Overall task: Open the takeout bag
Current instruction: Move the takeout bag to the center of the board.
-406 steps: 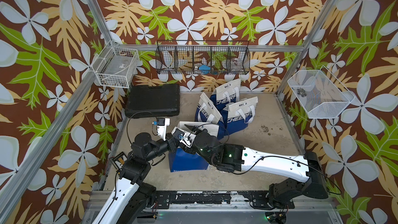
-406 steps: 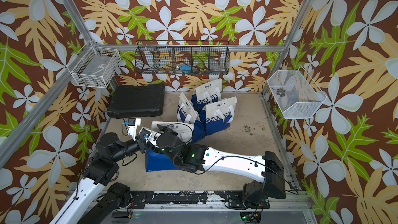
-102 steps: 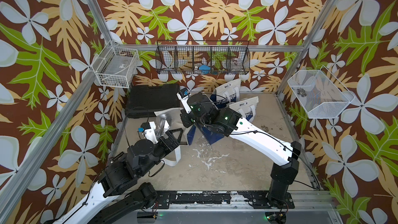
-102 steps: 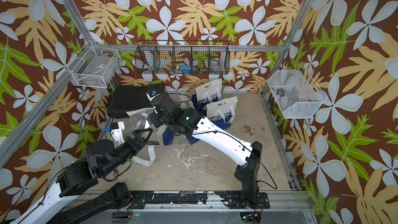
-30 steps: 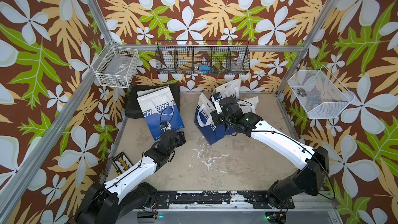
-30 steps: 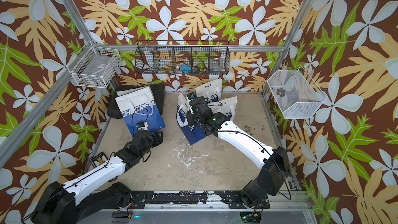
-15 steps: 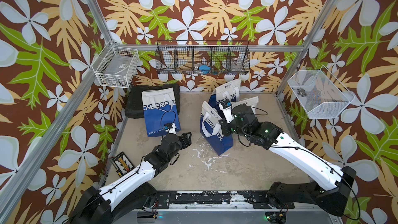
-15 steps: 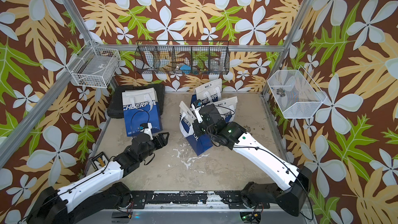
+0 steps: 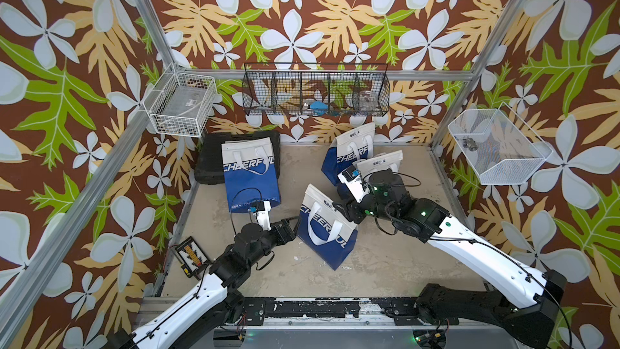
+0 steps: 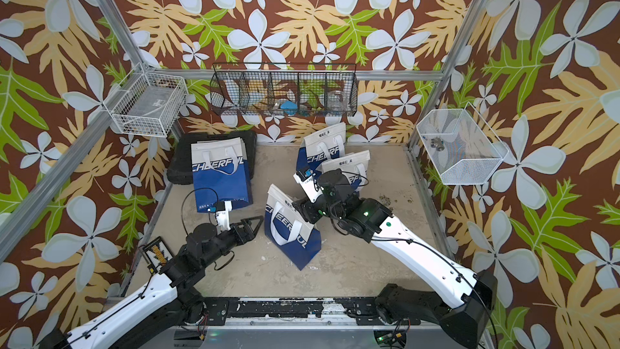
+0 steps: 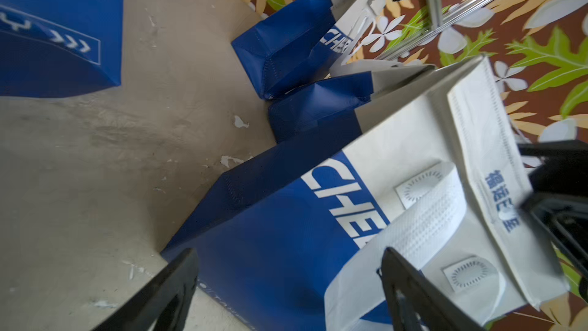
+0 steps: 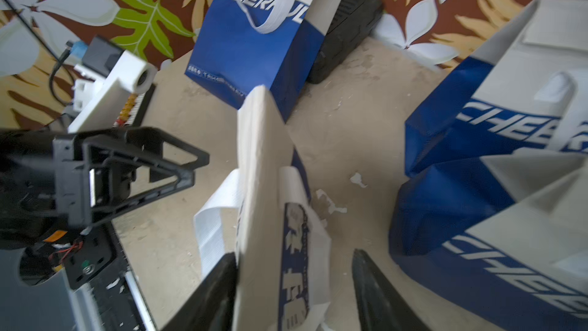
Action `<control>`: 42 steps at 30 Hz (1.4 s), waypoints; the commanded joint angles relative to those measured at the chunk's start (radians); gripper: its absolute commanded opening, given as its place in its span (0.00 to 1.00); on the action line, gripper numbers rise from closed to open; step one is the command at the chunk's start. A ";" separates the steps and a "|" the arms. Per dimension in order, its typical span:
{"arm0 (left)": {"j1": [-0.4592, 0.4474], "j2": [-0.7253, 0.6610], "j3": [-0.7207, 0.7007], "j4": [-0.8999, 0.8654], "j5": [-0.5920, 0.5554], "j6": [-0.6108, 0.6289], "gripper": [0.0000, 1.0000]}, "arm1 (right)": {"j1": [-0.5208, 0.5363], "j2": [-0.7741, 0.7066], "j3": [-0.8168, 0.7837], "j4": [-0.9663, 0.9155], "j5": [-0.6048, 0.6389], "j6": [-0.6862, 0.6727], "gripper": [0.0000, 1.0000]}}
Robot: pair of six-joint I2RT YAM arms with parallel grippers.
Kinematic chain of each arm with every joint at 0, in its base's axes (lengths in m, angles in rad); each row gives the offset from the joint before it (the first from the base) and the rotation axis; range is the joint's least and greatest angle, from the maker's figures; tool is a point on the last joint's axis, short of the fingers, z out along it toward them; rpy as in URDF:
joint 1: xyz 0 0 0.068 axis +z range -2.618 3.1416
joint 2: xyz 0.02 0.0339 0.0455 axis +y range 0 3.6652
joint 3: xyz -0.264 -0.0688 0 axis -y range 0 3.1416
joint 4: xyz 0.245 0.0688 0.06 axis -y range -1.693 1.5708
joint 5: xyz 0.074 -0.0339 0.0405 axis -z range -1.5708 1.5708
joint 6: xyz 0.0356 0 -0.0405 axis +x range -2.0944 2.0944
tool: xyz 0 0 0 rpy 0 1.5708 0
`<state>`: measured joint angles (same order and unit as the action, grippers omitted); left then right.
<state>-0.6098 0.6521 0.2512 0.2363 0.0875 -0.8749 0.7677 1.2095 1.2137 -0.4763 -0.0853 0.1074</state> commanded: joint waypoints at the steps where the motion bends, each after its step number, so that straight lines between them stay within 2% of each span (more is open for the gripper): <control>1: 0.001 -0.033 -0.051 0.244 0.107 -0.025 0.98 | 0.009 -0.010 0.031 -0.017 0.045 0.000 0.56; 5: 0.001 -0.004 -0.035 0.309 0.113 0.048 1.00 | 0.033 -0.061 0.020 -0.053 0.041 0.041 0.56; 12: 0.001 0.184 0.047 0.321 0.062 0.179 1.00 | 0.149 -0.235 -0.123 -0.067 0.145 0.226 0.60; 18: 0.001 0.190 0.036 0.338 -0.024 0.257 1.00 | 0.256 -0.373 -0.275 -0.094 0.249 0.398 0.60; 22: 0.001 0.230 0.034 0.433 0.047 0.284 1.00 | 0.314 -0.421 -0.396 -0.011 0.231 0.484 0.62; 26: 0.001 0.322 0.022 0.557 0.110 0.263 0.99 | 0.320 -0.400 -0.452 0.045 0.220 0.512 0.64; 29: 0.001 0.374 0.029 0.635 0.194 0.258 0.92 | 0.320 -0.398 -0.454 0.051 0.272 0.528 0.67; 31: 0.001 0.384 0.021 0.673 0.244 0.250 0.84 | 0.317 -0.403 -0.440 0.021 0.350 0.550 0.67; 32: 0.001 0.382 0.014 0.691 0.254 0.242 0.79 | 0.312 -0.407 -0.429 0.005 0.373 0.555 0.66; 34: 0.001 0.368 0.003 0.699 0.266 0.226 0.56 | 0.268 -0.400 -0.406 -0.031 0.379 0.560 0.62; 37: 0.000 0.337 -0.021 0.716 0.288 0.201 0.39 | 0.198 -0.371 -0.384 -0.051 0.329 0.542 0.58; 42: -0.001 0.321 -0.030 0.712 0.305 0.185 0.29 | 0.196 -0.338 -0.269 -0.153 0.386 0.486 0.53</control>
<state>-0.6106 0.9787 0.2234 0.9092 0.3569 -0.6735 0.9634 0.8639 0.8917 -0.5682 0.2459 0.6270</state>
